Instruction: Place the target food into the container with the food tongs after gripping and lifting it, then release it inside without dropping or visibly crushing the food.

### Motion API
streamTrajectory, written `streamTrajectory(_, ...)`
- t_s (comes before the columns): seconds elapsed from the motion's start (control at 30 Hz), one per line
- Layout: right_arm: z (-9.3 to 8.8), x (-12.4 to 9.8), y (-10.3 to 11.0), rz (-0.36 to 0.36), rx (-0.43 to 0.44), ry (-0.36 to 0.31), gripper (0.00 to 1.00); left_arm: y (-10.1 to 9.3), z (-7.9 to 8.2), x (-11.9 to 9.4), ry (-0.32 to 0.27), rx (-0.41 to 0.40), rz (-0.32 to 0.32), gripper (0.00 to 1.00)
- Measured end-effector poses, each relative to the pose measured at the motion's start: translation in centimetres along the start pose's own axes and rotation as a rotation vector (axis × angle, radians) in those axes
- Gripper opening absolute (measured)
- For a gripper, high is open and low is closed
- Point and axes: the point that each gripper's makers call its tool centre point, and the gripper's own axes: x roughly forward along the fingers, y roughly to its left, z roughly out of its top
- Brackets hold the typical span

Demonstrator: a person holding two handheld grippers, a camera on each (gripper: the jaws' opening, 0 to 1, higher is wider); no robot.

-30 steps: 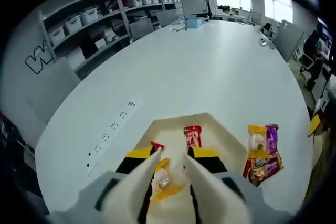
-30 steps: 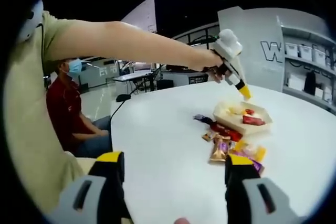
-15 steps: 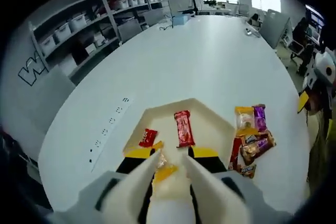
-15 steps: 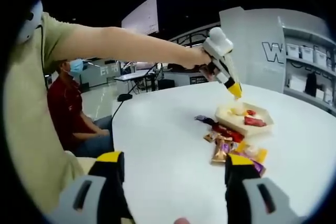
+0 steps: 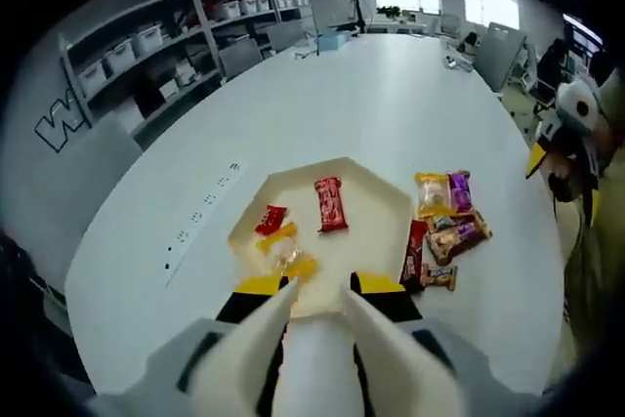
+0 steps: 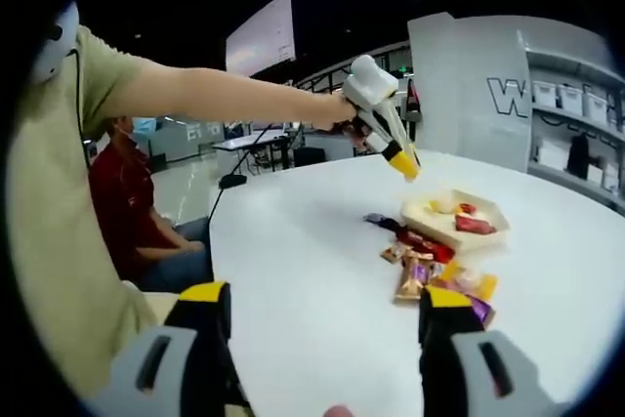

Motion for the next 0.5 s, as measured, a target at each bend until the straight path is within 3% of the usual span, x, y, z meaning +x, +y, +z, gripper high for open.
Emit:
streamTrajectory(0.17, 0.0, 0.4, 0.2, 0.008, -0.004, 0.003, 0.77, -1.1, -1.9, -0.8, 0.019, 0.012, -0.017, 0.24)
streamTrajectory(0.5, 0.1, 0.7, 0.4, 0.015, -0.004, 0.0, 0.77, -3.4, -4.6, -0.2, 0.05, 0.027, -0.055, 0.24)
